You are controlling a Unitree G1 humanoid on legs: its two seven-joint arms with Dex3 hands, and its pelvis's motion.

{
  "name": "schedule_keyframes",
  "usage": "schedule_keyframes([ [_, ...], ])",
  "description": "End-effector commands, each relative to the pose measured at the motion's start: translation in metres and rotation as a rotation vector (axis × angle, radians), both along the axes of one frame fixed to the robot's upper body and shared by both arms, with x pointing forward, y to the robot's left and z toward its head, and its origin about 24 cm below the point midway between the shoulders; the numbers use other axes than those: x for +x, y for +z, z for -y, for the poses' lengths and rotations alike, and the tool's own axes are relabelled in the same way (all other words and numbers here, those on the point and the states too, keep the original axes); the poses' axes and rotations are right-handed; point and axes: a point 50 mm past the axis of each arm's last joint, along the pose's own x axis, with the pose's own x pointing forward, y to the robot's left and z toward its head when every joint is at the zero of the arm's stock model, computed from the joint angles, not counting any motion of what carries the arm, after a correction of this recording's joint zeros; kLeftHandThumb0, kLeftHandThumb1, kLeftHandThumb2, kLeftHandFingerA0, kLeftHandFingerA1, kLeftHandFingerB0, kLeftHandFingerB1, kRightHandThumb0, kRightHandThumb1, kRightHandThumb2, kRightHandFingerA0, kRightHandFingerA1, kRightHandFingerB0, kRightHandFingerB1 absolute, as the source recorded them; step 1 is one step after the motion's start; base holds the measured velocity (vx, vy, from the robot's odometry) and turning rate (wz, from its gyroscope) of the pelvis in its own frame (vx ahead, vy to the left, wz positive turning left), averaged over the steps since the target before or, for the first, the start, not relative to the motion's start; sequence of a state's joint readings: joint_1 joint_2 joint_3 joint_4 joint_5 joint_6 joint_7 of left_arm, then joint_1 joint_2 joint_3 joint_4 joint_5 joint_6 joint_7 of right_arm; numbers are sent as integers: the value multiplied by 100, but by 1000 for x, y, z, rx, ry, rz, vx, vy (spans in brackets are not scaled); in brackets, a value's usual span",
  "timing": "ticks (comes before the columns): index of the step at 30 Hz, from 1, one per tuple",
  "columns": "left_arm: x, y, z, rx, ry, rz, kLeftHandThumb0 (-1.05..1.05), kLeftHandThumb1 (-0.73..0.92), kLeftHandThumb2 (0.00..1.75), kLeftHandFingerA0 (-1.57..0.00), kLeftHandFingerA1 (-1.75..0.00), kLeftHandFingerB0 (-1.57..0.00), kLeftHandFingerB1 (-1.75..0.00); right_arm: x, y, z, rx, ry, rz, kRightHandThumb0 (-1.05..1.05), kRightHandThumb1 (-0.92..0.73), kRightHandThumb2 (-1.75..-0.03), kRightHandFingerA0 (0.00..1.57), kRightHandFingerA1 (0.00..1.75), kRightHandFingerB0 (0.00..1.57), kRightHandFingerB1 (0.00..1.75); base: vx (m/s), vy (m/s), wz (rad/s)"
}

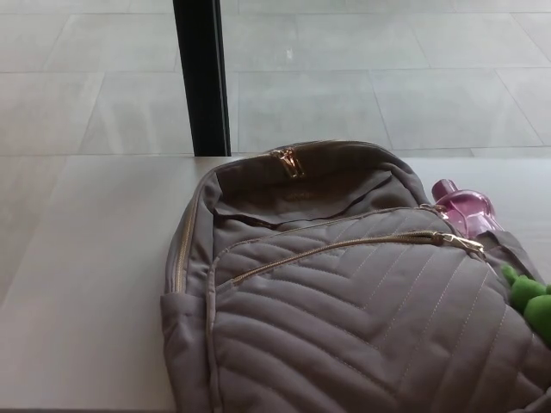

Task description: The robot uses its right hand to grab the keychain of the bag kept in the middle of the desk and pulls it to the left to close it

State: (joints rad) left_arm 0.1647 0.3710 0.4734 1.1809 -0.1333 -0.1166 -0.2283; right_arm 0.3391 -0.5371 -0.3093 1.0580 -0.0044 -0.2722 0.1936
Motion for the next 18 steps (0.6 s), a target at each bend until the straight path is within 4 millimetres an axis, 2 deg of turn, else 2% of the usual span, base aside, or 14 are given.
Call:
schedule_keyframes([
  [1, 4, 12, -14, 1, 34, 100, -53, 57, 57, -68, -62, -63, -46, 31, 34, 24, 98, -80, 290, -98, -62, -97, 31, 67, 5, 40, 0, 0, 0],
  [2, 5, 12, -14, 2, 31, 103, -54, 57, 57, -67, -62, -62, -46, 39, 42, 27, 104, -88, 342, -91, -54, -97, 25, 67, 4, 41, 0, 0, 0],
  [3, 5, 13, -14, -5, 28, 111, -52, 57, 58, -65, -63, -60, -46, 57, 58, 32, 106, -84, 447, -88, -72, -62, 29, 61, 1, 42, 0, 0, 0],
  [4, 5, 13, -14, -10, 27, 117, -52, 57, 58, -65, -63, -60, -46, 73, 70, 36, 109, -80, 534, -88, -72, -62, 29, 61, 1, 42, 0, 0, 0],
  [5, 6, 13, -14, -10, 26, 119, -52, 57, 58, -65, -63, -60, -46, 73, 70, 36, 111, -82, 536, -88, -72, -62, 29, 61, 1, 42, 0, 0, 0],
  [7, 8, 13, -14, -9, 22, 115, -52, 57, 57, -66, -62, -61, -45, 100, 92, 38, 108, -42, 622, -90, -72, -63, 44, 60, 8, 40, 0, 0, 0],
  [8, 9, 13, -14, -6, -5, 115, -53, 59, 58, -63, -64, -59, -45, 117, 105, 36, 87, 4, 682, -99, -59, -75, 48, 60, 9, 41, 0, 0, 0],
  [9, 11, 14, -14, 13, -28, 102, -54, 59, 58, -65, -58, -60, -45, 141, 133, 23, 110, 100, 810, -88, -60, -95, 53, 62, 9, 34, 0, 0, 0],
  [11, 11, 14, -13, 17, -37, 102, -53, 59, 58, -63, -57, -59, -46, 158, 162, 3, 131, 216, 907, -84, -58, -94, 41, 56, 8, 32, 0, 0, 0],
  [12, 10, 13, -12, 7, -33, 107, -50, 61, 58, -61, -56, -56, -45, 165, 174, -8, 162, 278, 946, -74, -74, -63, 32, 34, 9, 23, 0, 0, 0],
  [13, 8, 11, -10, 3, -33, 107, -50, 60, 58, -63, -57, -58, -46, 172, 185, -20, 170, 341, 984, -75, -58, -91, 18, 45, 6, 31, 0, 0, 0],
  [14, 8, 11, -10, 5, -32, 106, -51, 60, 58, -63, -57, -59, -46, 178, 195, -34, 134, 432, 988, -76, -61, -94, 14, 46, 3, 25, 0, 0, 0],
  [15, 8, 11, -10, -9, -15, 119, -51, 59, 58, -64, -59, -60, -46, 187, 204, -56, 89, 575, 965, -63, -81, -67, 18, 38, 2, 15, 0, 0, 0],
  [18, 10, 11, -10, -5, -5, 114, -52, 59, 58, -68, -63, -59, -44, 195, 209, -96, 128, 720, 941, -61, -77, -65, 23, 44, 8, 18, 0, 0, 0],
])
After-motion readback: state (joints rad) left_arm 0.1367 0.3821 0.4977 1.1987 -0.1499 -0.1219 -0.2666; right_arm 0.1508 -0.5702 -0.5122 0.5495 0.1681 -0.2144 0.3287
